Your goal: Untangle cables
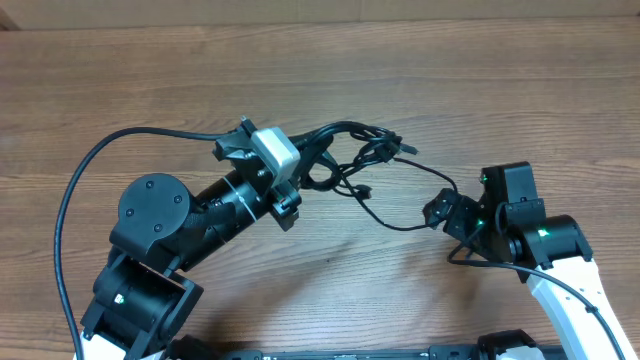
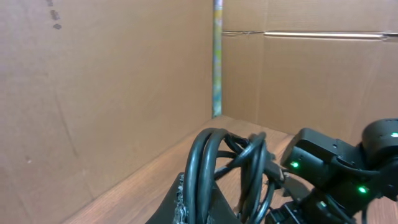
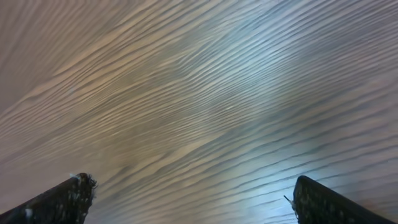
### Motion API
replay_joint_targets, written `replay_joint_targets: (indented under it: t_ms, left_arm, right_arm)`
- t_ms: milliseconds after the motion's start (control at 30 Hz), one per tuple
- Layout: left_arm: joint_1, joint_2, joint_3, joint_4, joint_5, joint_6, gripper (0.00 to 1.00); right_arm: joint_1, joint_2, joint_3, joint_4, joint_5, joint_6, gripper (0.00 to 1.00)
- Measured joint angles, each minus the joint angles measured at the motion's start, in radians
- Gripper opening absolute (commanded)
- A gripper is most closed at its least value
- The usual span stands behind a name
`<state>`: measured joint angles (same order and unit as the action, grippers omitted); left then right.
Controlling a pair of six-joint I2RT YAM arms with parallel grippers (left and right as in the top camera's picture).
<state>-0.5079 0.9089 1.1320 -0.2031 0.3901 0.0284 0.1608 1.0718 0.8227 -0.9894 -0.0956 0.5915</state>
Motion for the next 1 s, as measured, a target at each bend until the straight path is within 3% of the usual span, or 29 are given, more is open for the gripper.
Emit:
replay_joint_targets:
  t_ms: [533,1000]
  left_arm:
    - [0.0,0.0,0.0,-0.047,-0.133,0.008,0.04]
    - [0.0,-0.002,0.0,-0.206,-0.154,0.008,0.04]
  right_arm:
    - [0.0,0.103,0.0,-0.022,0.117,-0.001,1.0]
    - [0.0,0.08,0.0,0.051,-0.158,-0.167,1.0]
